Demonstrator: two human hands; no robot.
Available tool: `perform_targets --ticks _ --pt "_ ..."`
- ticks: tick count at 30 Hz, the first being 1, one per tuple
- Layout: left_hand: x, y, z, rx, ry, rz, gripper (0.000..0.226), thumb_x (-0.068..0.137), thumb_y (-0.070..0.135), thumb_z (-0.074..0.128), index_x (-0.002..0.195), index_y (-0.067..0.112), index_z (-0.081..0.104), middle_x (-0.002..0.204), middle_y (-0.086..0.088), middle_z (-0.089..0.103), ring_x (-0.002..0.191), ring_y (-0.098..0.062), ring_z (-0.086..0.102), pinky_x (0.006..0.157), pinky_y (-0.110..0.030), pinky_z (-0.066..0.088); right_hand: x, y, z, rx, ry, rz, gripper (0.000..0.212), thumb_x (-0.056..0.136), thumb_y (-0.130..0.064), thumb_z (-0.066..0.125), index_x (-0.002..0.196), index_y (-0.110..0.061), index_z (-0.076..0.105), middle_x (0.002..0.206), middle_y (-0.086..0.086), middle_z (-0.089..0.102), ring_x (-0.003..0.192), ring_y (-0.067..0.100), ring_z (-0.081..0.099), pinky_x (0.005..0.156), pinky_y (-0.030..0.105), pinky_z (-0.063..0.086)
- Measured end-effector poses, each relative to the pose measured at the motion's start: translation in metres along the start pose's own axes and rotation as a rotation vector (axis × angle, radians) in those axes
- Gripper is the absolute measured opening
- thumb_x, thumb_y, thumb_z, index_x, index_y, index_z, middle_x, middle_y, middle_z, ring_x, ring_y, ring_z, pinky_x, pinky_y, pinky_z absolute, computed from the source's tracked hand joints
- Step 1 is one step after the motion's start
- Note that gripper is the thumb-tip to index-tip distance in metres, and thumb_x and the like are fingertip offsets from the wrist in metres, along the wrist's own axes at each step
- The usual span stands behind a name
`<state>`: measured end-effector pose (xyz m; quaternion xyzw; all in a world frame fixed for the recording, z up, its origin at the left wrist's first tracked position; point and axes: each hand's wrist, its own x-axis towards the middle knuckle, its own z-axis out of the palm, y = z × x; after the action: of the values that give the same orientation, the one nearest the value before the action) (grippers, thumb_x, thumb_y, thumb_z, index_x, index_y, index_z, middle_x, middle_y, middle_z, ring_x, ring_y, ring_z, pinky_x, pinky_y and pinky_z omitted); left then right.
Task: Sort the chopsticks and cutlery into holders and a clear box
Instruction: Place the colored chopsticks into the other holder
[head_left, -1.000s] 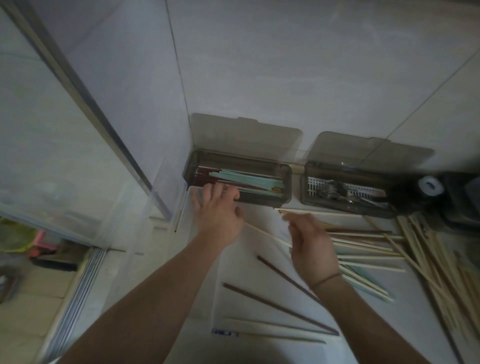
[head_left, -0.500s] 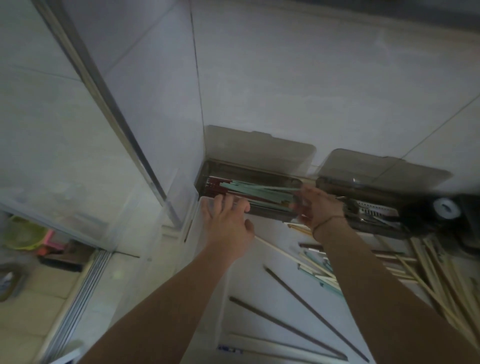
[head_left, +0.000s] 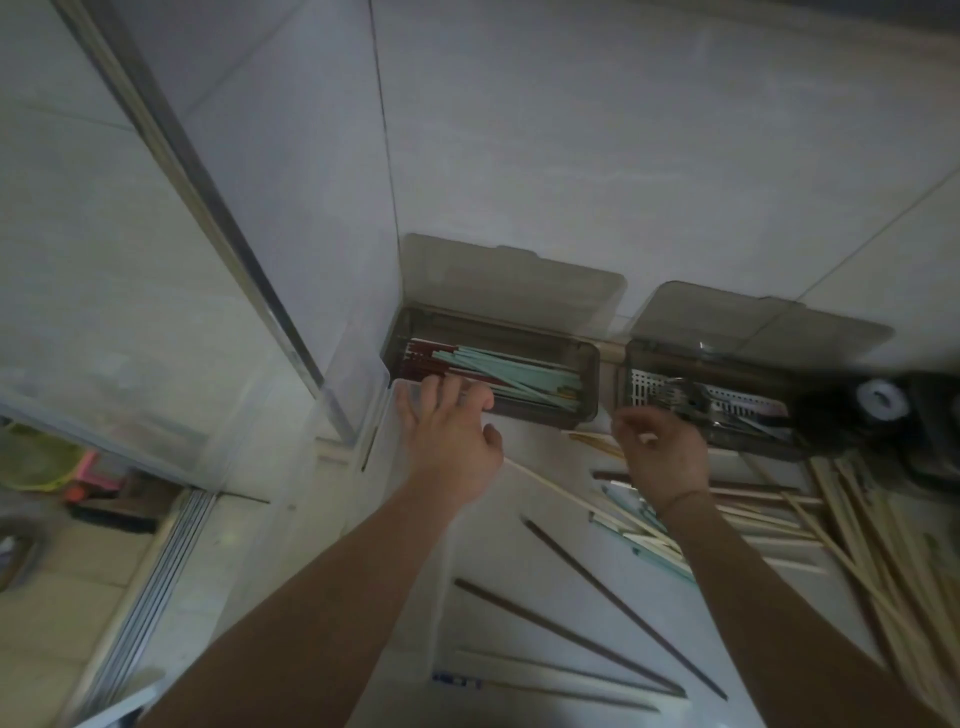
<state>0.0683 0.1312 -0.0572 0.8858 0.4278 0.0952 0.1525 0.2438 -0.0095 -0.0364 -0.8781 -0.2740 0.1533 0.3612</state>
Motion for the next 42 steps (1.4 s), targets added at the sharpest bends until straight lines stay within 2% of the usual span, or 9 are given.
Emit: perform_targets --ticks 6,10,16,23,27,30,33,38,42 --pt "0.001 0.000 0.000 0.007 -0.016 -0.010 0.027 0.085 0.036 0.057 0.111 0.035 0.051 0.120 0.007 0.044 0.126 -0.023 0.029 0.119 -0.057 0.004 -0.072 0.060 -0.007 -0.351 0.065 -0.278 0.010 0.078 -0.012 0.071 0.080 -0.023 0.071 0.081 -0.002 0.067 0.056 0.022 0.062 0.053 0.017 0.038" --pt "0.001 -0.001 0.002 0.016 -0.003 -0.010 0.026 0.085 0.037 0.057 0.110 0.036 0.051 0.119 0.007 0.045 0.125 -0.022 0.030 0.119 -0.056 0.004 -0.099 0.089 -0.009 -0.439 0.076 -0.299 0.008 0.073 -0.025 0.064 0.077 -0.024 0.071 0.084 0.000 0.064 0.054 0.028 0.063 0.042 0.024 0.043" --pt "0.002 -0.001 0.005 0.009 0.013 -0.022 0.027 0.082 0.035 0.061 0.108 0.035 0.053 0.119 0.008 0.047 0.124 -0.023 0.032 0.118 -0.055 0.006 -0.106 0.086 0.006 -0.495 0.159 -0.248 0.031 0.080 -0.037 0.045 0.083 -0.022 0.073 0.082 0.002 0.067 0.063 0.029 0.065 0.044 0.028 0.045" --pt "0.002 0.000 0.005 0.030 0.000 -0.027 0.025 0.083 0.036 0.061 0.107 0.036 0.051 0.119 0.008 0.046 0.124 -0.023 0.031 0.118 -0.055 0.007 -0.112 0.097 0.010 -0.513 -0.002 -0.330 0.015 0.081 -0.025 0.057 0.088 -0.021 0.070 0.085 0.002 0.065 0.069 0.030 0.064 0.042 0.033 0.046" --pt "0.002 -0.001 0.006 0.033 -0.002 -0.022 0.026 0.083 0.036 0.060 0.107 0.036 0.050 0.120 0.007 0.046 0.125 -0.023 0.031 0.118 -0.056 0.007 -0.111 0.088 0.007 -0.524 -0.066 -0.332 0.009 0.075 -0.014 0.064 0.081 -0.020 0.068 0.081 0.002 0.062 0.064 0.030 0.063 0.045 0.027 0.041" --pt "0.002 -0.002 0.006 0.020 0.002 -0.014 0.026 0.082 0.035 0.061 0.106 0.036 0.051 0.118 0.007 0.046 0.123 -0.023 0.032 0.118 -0.056 0.008 -0.095 0.051 -0.002 -0.299 -0.002 -0.357 0.013 0.083 -0.005 0.057 0.087 -0.014 0.066 0.084 0.003 0.061 0.067 0.023 0.061 0.056 0.025 0.045" --pt "0.001 -0.002 0.006 0.010 0.016 -0.011 0.027 0.079 0.035 0.062 0.104 0.035 0.053 0.115 0.007 0.047 0.121 -0.024 0.034 0.118 -0.057 0.009 -0.068 0.002 -0.021 -0.010 0.145 -0.333 0.015 0.091 -0.004 0.053 0.097 -0.010 0.066 0.091 -0.002 0.059 0.073 0.004 0.052 0.072 0.004 0.040" --pt "0.000 -0.003 0.007 0.008 0.042 0.009 0.028 0.075 0.035 0.060 0.102 0.033 0.056 0.110 0.007 0.049 0.117 -0.025 0.039 0.114 -0.058 0.016 -0.015 -0.043 -0.024 0.891 0.302 0.231 0.017 0.091 0.002 0.057 0.085 -0.011 0.065 0.071 0.006 0.065 0.058 0.012 0.062 0.058 0.021 0.054" --pt "0.000 -0.002 0.005 0.000 0.041 0.013 0.028 0.077 0.034 0.060 0.104 0.032 0.057 0.112 0.006 0.049 0.119 -0.025 0.038 0.116 -0.057 0.012 0.015 -0.045 -0.004 1.089 0.284 0.484 0.014 0.086 0.003 0.064 0.083 -0.010 0.065 0.081 0.015 0.068 0.070 0.023 0.067 0.062 0.030 0.055"
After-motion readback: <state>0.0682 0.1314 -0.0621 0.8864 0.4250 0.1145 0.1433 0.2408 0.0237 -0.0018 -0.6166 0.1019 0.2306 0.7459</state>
